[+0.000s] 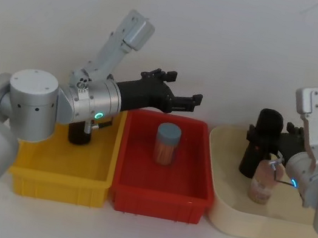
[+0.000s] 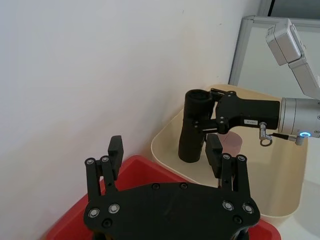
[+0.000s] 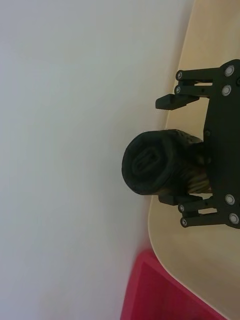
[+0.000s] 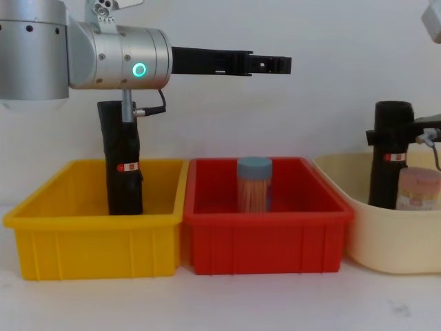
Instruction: Pick up the garbage bag with the one hand and transfer it to the other hand.
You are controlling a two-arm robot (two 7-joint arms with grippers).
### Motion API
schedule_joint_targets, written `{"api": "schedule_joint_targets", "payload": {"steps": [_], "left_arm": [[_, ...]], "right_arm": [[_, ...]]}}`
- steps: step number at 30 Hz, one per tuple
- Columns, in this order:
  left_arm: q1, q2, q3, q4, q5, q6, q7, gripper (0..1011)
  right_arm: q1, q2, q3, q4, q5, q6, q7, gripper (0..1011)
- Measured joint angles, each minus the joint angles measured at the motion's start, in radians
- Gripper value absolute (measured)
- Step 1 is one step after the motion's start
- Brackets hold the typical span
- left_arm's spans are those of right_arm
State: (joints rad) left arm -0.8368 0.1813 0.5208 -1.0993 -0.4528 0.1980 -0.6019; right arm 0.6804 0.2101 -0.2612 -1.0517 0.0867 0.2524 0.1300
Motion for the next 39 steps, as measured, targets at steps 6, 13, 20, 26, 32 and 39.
{"api": "schedule_joint_targets", "payload": {"steps": [6,13,20,26,32,39], "left_arm": [[0.000,0.000,0.000,0.000,0.000,0.000,0.000,1002],[0.000,0.000,0.000,0.000,0.000,0.000,0.000,1002],[0.000,0.000,0.000,0.000,0.000,0.000,0.000,1002],[0.000,0.000,0.000,0.000,0.000,0.000,0.000,1002],[0.000,0.000,0.000,0.000,0.000,0.000,0.000,1002],[0.000,0.000,0.000,0.000,0.000,0.000,0.000,1001]], "right_arm": [[-0.001,0.001,0.002,-0.002,-0.001,0.002,-0.001,999],[-0.019,0.007,0.013,-0.037,0.001,0.020,-0.001,999],[-0.072,0.021,0.042,-0.128,0.015,0.072,-0.005,999],[-0.117,0.031,0.068,-0.199,0.025,0.115,-0.015,999],[-0.143,0.037,0.084,-0.241,0.032,0.140,-0.020,999],[-0.161,0.041,0.095,-0.270,0.036,0.158,-0.024,999]]}}
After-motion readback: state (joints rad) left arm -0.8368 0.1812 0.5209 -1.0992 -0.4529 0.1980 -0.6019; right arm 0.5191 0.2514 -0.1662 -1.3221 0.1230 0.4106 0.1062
